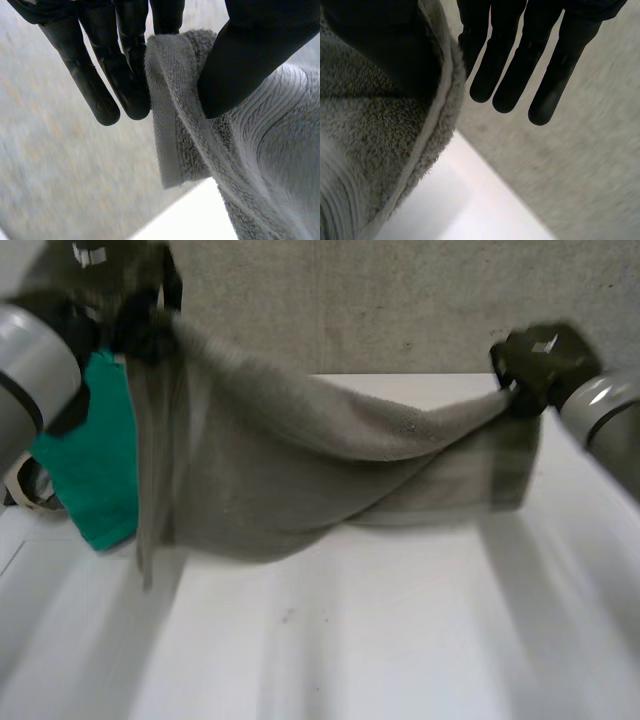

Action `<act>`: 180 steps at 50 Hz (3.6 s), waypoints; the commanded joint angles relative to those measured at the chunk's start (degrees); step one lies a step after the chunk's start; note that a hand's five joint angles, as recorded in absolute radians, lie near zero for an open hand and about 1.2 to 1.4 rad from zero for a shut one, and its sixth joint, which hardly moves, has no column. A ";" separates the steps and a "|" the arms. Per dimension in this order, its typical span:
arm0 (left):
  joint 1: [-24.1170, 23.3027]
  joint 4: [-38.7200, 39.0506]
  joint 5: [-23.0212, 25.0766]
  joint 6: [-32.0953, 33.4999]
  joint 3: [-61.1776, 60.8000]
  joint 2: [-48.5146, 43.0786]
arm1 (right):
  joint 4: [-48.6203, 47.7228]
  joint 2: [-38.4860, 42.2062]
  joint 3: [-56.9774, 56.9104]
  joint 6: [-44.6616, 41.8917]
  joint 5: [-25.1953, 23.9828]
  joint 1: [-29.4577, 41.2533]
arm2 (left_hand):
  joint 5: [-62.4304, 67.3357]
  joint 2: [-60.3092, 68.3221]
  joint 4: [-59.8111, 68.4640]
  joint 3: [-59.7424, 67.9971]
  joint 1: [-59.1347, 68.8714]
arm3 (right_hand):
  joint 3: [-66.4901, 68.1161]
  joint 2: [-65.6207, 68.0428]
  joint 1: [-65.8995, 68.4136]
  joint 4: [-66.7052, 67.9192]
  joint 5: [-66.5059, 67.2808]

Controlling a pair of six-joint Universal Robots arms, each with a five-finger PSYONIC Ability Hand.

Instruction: Fold the laundry.

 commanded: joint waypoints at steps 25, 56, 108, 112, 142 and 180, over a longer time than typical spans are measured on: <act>2.38 17.99 -1.57 -1.02 24.15 -29.96 | -7.41 20.06 -31.81 -18.16 11.46 6.85 | 14.59 11.49 11.25 11.36 14.48 | 12.09 12.50 15.26 11.64 12.99; 4.66 34.63 1.16 4.58 -25.13 -24.41 | -17.64 15.98 13.10 -10.68 2.76 9.05 | 14.59 11.49 11.25 11.36 14.48 | 12.09 12.50 15.26 11.64 12.99; -1.32 -7.13 -1.48 12.69 6.32 -37.87 | -13.15 11.08 18.20 -8.13 3.03 7.29 | 14.55 11.46 11.22 11.33 14.45 | 12.09 12.50 15.26 11.64 12.99; -1.23 -6.52 -1.39 12.78 6.50 -37.43 | -12.80 10.65 17.85 -7.95 2.94 7.12 | 14.59 11.49 11.25 11.36 14.48 | 12.09 12.50 15.26 11.64 12.99; 1.85 -6.43 -2.45 6.71 3.51 -23.81 | 0.12 14.60 11.69 16.74 1.88 -3.78 | 14.59 11.49 11.25 11.36 14.48 | -37.56 -37.15 -34.40 -38.01 -36.66; 3.34 -17.33 1.07 3.01 -0.99 -9.00 | 31.76 0.86 -5.79 -23.86 3.99 -6.60 | 14.59 11.49 11.25 11.36 14.48 | 12.09 12.50 15.26 11.64 12.99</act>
